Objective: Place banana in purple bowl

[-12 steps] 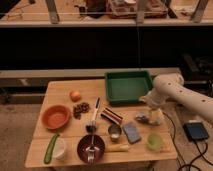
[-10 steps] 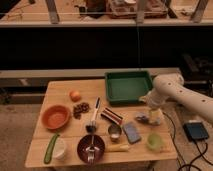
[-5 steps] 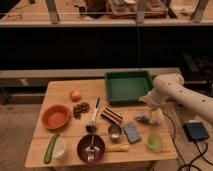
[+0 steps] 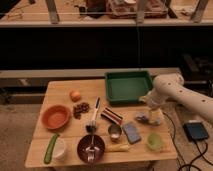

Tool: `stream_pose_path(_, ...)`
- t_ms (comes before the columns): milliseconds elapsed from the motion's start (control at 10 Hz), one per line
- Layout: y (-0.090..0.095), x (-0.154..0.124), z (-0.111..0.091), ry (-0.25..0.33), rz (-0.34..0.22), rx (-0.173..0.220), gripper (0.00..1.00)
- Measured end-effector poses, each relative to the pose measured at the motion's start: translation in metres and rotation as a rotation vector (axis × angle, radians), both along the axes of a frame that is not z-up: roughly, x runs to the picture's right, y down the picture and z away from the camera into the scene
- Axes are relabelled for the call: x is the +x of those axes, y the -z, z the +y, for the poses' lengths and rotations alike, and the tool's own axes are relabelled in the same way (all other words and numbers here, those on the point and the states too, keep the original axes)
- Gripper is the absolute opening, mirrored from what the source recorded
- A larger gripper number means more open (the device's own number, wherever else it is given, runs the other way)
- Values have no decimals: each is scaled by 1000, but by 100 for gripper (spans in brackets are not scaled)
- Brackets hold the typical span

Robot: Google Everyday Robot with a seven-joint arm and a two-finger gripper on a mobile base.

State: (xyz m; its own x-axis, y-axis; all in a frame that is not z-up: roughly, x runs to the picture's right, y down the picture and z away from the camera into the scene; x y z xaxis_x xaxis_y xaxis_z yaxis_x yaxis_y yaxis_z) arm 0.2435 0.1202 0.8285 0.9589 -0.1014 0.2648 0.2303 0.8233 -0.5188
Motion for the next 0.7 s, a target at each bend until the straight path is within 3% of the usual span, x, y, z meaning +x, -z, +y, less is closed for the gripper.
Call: stream_pose_path(700,4,-3,3,-16,18,10,80)
